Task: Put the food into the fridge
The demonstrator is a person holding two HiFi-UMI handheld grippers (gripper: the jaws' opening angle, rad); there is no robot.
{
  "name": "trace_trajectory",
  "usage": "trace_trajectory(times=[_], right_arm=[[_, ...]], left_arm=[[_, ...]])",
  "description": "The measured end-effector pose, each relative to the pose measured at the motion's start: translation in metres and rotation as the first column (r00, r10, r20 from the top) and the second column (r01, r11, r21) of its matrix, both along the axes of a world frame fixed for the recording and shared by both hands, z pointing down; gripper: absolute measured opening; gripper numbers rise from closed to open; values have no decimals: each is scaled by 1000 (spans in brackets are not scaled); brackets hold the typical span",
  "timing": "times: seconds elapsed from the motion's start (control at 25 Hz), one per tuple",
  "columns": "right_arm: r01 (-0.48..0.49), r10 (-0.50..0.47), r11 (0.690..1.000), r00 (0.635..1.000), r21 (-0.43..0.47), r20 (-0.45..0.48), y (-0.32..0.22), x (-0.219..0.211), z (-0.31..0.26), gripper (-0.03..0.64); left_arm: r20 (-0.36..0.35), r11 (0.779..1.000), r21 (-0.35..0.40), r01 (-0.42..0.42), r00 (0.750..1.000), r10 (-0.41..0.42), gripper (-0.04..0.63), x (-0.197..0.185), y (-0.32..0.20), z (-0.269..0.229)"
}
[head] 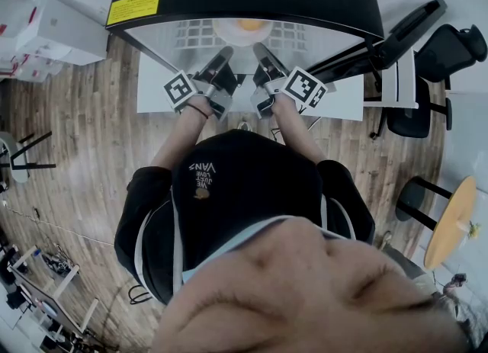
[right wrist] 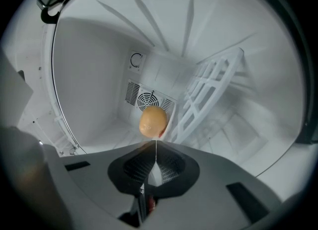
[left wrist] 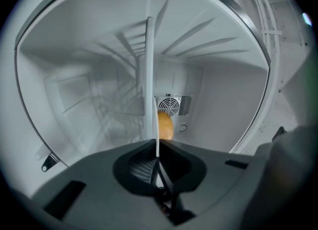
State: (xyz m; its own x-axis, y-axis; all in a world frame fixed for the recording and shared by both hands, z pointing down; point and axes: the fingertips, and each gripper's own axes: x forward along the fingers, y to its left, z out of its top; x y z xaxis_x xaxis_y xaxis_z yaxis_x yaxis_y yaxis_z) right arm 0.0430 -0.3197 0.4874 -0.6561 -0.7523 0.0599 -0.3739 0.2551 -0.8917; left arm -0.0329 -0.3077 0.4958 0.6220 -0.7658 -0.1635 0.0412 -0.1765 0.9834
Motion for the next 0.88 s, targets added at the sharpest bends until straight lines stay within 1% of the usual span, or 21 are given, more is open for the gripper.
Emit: trace_trajectory(times=[0.68,0.88], right_arm=[[-23,23,1000,1000,11,2,5,1,-4,14],[-27,27,1000,1000,15,4,7,3,-7,14]], left_arm=[[-11,1000,8,1,1000,-1,25,-4,6,-4],[-4,1000,14,-5,1000,5,25,-3,7,-6]])
